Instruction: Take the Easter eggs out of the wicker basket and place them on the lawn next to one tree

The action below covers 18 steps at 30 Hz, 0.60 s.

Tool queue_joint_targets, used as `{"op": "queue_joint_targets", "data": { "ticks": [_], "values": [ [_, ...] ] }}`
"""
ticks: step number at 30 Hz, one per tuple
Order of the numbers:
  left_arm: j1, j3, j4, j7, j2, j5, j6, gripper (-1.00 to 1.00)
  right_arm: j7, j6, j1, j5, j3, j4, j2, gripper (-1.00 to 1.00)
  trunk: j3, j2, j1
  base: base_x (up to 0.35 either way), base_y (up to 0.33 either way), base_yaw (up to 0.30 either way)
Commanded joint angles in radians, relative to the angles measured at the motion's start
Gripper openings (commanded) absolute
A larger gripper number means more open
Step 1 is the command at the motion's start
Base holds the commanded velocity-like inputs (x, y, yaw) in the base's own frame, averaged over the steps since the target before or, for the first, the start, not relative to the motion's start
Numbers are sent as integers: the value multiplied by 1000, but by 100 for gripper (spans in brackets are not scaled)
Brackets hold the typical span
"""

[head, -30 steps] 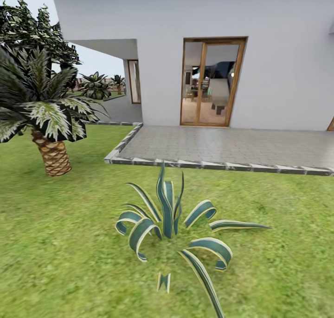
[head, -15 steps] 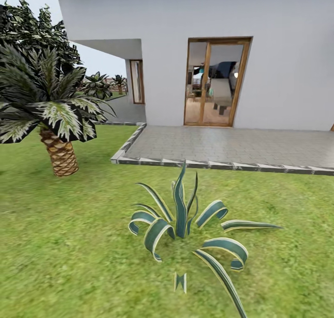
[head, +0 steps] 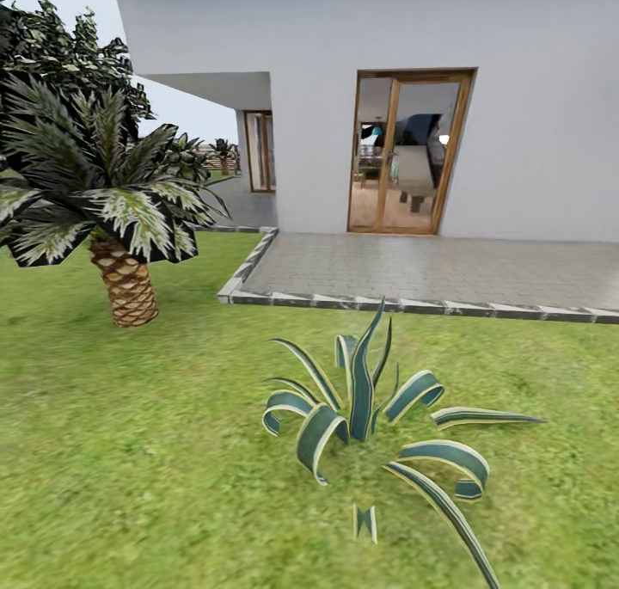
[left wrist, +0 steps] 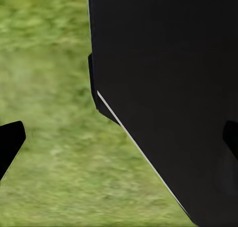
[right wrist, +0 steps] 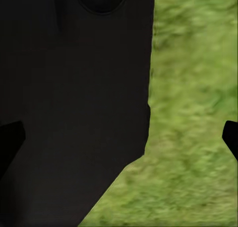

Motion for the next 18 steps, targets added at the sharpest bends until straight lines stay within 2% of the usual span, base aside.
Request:
{"op": "queue_joint_targets", "data": {
  "ticks": [1, 9, 15, 18],
  "values": [
    [1, 0, -2, 0, 0, -1, 0, 100, 0, 0, -1, 0, 0, 2, 0, 100, -1, 0, 0, 0, 342, 0],
    [1, 0, -2, 0, 0, -1, 0, 100, 0, 3, -1, -1, 0, 2, 0, 100, -1, 0, 0, 0, 338, 8],
    [1, 0, -2, 0, 0, 0, 0, 100, -1, 3, -1, -3, -2, 2, 0, 100, -1, 0, 0, 0, 220, 206],
    [1, 0, -2, 0, 0, 0, 0, 100, -1, 3, -1, -5, -3, 2, 0, 100, -1, 0, 0, 0, 88, 252]
  ]
}}
